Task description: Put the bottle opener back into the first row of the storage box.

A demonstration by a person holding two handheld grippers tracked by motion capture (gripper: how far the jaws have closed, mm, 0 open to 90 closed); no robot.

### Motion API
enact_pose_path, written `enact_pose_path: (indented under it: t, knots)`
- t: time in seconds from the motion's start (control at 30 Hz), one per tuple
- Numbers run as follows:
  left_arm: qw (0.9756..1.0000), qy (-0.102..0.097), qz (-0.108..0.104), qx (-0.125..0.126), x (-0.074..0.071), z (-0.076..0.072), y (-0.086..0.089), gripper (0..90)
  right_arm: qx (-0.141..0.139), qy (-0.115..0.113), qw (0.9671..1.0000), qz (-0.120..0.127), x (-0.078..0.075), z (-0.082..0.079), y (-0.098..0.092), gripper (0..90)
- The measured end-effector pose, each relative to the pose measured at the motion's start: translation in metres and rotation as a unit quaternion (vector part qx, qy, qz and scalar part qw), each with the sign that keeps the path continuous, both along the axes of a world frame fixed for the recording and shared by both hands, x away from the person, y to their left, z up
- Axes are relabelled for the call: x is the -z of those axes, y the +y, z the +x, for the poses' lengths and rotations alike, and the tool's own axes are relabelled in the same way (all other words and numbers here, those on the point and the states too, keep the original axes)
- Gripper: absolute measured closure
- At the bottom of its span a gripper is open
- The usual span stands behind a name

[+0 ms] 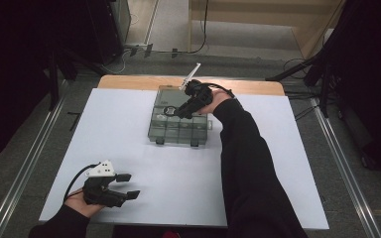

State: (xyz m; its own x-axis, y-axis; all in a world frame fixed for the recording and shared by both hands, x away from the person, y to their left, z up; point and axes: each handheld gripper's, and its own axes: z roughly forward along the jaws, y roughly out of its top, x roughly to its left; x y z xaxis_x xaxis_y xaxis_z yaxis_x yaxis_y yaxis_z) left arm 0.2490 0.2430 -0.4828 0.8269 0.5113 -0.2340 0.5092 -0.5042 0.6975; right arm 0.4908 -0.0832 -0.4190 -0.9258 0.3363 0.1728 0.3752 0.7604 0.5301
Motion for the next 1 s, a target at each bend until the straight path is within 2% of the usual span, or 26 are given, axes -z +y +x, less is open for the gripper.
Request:
enact_pose_path:
  t: [0.13,0.27,0.4,0.67,0.87,1.0]
  knots:
    - [1.0,-0.002,-0.001,-0.001,0.0,0.0,0.0,28.7,0.007,0.001,1.0,-0.002,0.006,0.005,-0.001,65.8]
    - [1.0,0.001,-0.001,0.0,0.0,0.0,0.0,28.7,0.024,-0.002,0.9996,-0.015,0.012,0.011,-0.003,65.8]
    - [1.0,0.002,0.001,0.003,0.0,0.0,0.0,28.7,0.025,-0.002,0.9994,-0.022,0.017,0.012,-0.001,65.8]
    - [1.0,0.001,0.001,0.002,0.0,0.0,0.0,28.7,0.009,-0.007,0.9994,-0.031,0.024,0.013,0.007,65.8]
    - [1.0,0.001,-0.001,0.002,0.0,-0.001,0.0,28.7,0.01,0.001,0.9993,-0.037,0.031,0.016,0.011,65.8]
    - [1.0,0.001,-0.001,0.002,0.0,-0.001,0.001,28.7,0.01,-0.002,0.9991,-0.04,0.032,0.016,0.014,65.8]
